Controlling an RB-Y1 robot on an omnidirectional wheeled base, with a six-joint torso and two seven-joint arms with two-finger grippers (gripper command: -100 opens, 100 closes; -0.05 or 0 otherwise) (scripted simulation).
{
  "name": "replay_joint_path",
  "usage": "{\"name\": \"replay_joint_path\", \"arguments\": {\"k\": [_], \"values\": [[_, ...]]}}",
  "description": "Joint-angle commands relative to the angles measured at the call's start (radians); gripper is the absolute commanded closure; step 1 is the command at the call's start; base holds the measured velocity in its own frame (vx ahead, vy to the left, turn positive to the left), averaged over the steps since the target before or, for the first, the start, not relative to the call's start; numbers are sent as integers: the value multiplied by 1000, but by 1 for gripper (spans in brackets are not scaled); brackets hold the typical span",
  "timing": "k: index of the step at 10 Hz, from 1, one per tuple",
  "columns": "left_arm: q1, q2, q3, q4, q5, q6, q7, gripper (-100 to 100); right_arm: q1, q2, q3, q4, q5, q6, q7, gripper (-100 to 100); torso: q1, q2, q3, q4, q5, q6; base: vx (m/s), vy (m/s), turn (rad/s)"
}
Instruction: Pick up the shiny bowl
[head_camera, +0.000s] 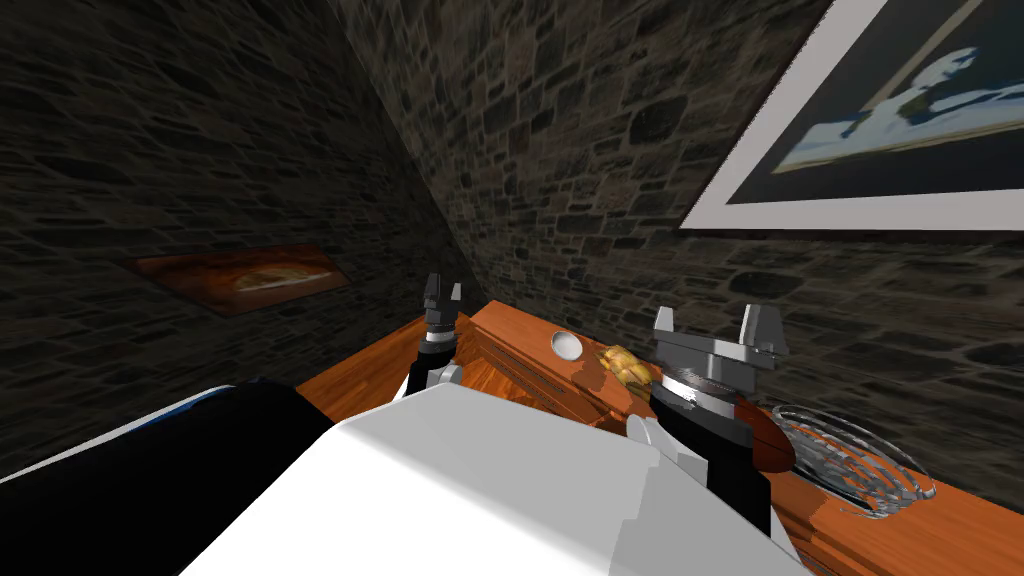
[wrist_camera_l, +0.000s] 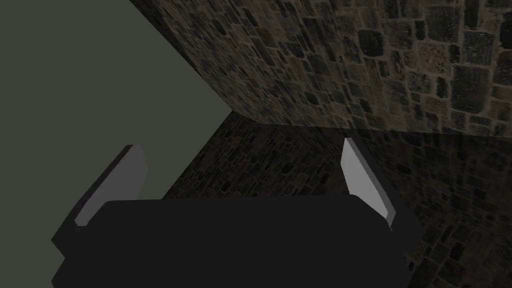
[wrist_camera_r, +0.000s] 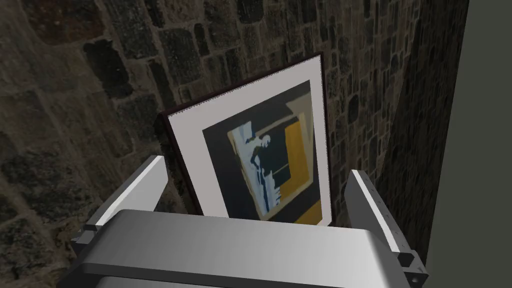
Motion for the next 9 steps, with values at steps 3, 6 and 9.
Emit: {"name": "replay_joint_path", "arguments": {"k": [3,6,9], "values": [[0,0,0,0,0,0,0,0,-13,-102,9,50,12,4,-11,-100,5,0,0,0,1,0,-2,88,57],[0,0,0,0,0,0,0,0,-26,-173,18,102,25,8,-21,-100,10,0,0,0,2,0,-6,142,63],[0,0,0,0,0,0,0,0,-54,-269,38,197,51,16,-36,-100,10,1,1,0,2,0,-13,165,118]]}}
